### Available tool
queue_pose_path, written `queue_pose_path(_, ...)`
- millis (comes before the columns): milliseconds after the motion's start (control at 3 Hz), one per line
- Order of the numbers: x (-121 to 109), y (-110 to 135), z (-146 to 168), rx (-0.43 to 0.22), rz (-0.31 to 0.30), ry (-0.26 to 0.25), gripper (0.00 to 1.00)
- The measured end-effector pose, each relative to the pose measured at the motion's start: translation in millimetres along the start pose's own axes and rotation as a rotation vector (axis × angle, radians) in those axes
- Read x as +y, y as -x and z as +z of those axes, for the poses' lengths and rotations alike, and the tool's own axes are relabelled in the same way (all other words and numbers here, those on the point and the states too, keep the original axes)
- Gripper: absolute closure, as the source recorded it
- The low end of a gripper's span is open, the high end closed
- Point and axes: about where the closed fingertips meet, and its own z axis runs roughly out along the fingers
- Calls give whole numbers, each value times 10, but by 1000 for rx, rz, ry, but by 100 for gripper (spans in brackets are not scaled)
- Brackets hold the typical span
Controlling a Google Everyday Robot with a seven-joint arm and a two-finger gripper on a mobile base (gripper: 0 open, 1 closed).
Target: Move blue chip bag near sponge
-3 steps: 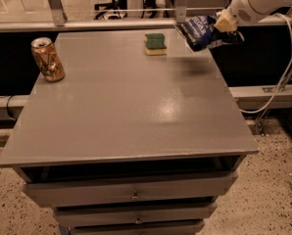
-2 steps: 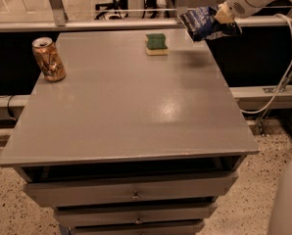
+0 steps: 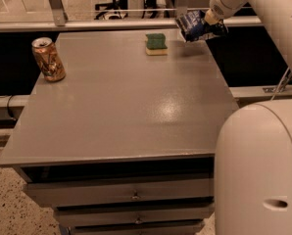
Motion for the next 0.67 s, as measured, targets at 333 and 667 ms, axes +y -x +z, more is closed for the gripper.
queue_pose_path(333,50,41,166,14,3,9,100)
queue_pose_path(667,263,124,352,11,-13,57,100)
